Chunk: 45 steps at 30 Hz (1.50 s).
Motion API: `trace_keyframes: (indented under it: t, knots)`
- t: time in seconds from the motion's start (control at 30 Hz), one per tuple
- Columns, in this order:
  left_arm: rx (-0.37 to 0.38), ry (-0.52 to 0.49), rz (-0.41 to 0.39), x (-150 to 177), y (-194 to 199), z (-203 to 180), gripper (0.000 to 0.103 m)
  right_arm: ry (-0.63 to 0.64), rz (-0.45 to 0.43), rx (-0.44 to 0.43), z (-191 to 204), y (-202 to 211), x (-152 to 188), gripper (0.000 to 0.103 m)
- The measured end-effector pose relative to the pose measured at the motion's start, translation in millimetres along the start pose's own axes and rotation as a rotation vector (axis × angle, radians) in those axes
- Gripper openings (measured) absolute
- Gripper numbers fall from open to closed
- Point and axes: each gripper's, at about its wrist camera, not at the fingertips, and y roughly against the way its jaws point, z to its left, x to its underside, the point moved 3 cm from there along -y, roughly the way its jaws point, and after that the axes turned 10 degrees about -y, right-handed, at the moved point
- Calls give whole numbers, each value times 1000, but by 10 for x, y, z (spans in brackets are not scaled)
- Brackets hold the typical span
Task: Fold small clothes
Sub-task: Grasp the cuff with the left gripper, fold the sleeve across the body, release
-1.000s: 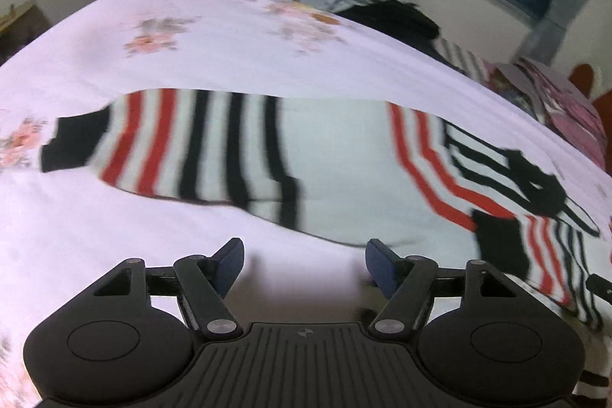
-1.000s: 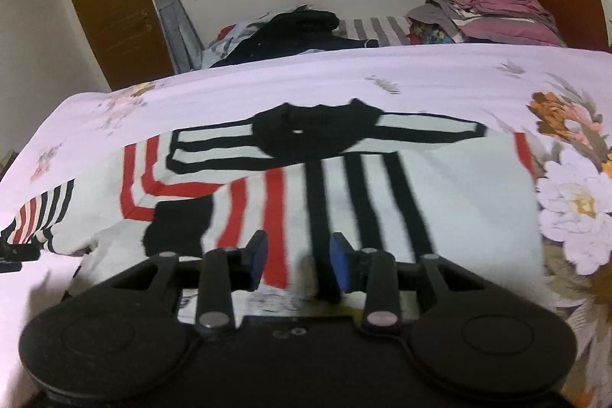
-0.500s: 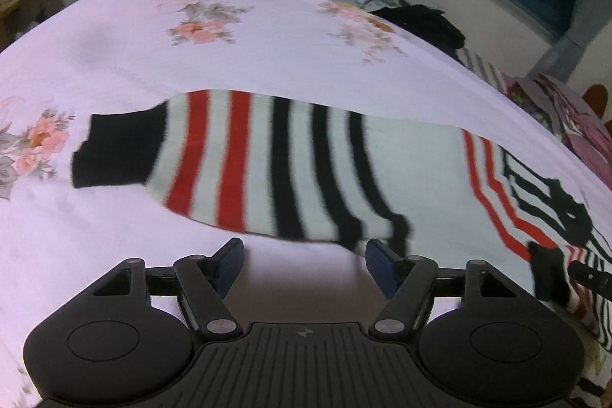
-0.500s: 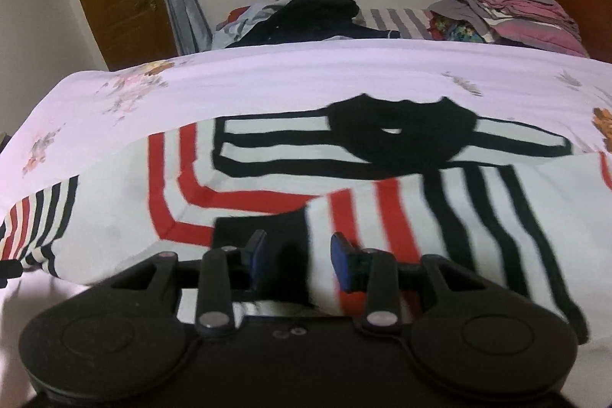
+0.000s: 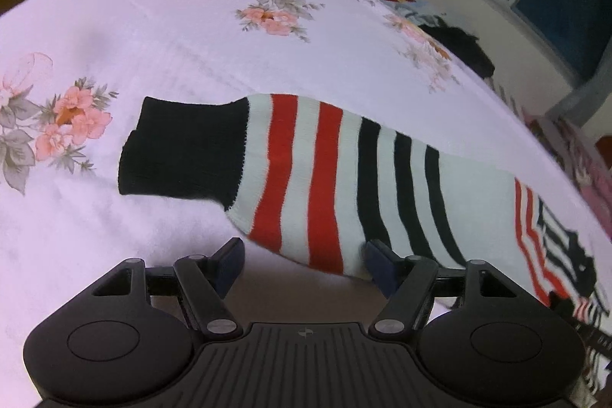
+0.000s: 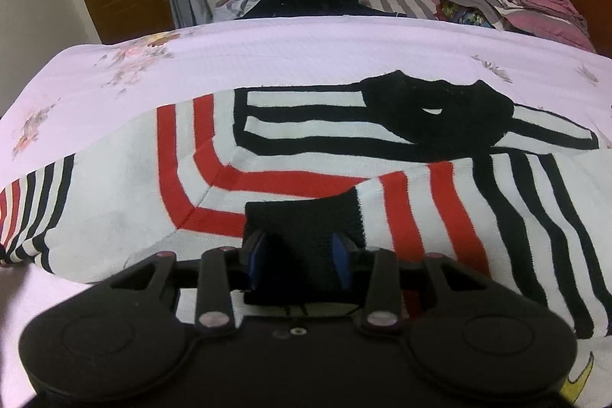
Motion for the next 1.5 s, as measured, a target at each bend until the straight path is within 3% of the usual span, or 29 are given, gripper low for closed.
trace_keyframes:
  t: [0.13, 0.33, 0.43, 0.5, 0.57, 0.67, 0.73, 0.93, 1.07, 1.23, 1.37, 1.5]
  knots:
    - [37, 34, -19, -24, -34, 34, 70, 13, 7, 12, 39, -20, 21, 41]
    - [109, 220, -57, 47, 56, 326, 69, 10, 9, 12, 65, -35, 20, 45]
    - [130, 239, -75, 59, 15, 367, 69, 11, 7, 10, 62, -51, 25, 46]
    - [133, 266, -102, 18, -41, 376, 62, 10, 5, 8, 69, -64, 18, 47]
    - [129, 274, -114, -35, -133, 373, 38, 8, 3, 7, 74, -70, 10, 47]
    - [117, 314, -126, -74, -247, 432, 16, 8, 2, 5, 66, -57, 1, 45]
    - [114, 322, -131, -91, -285, 453, 7, 7, -3, 9, 56, -41, -10, 43]
    - [147, 249, -153, -232, -192, 284, 5, 27, 11, 7, 48, -145, 7, 45]
    - [204, 89, -219, -473, 44, -157, 5, 16, 10, -17, 33, -114, -13, 45]
    - [357, -108, -254, -619, 259, -1072, 5, -29, -38, -54, -111, 141, -78, 43]
    - [478, -244, -203, -494, 196, -1918, 5, -60, -70, -40, -398, 356, -132, 43]
    - [548, -384, -101, -114, -45, -2736, 5, -100, -93, 0, -775, 541, -122, 43]
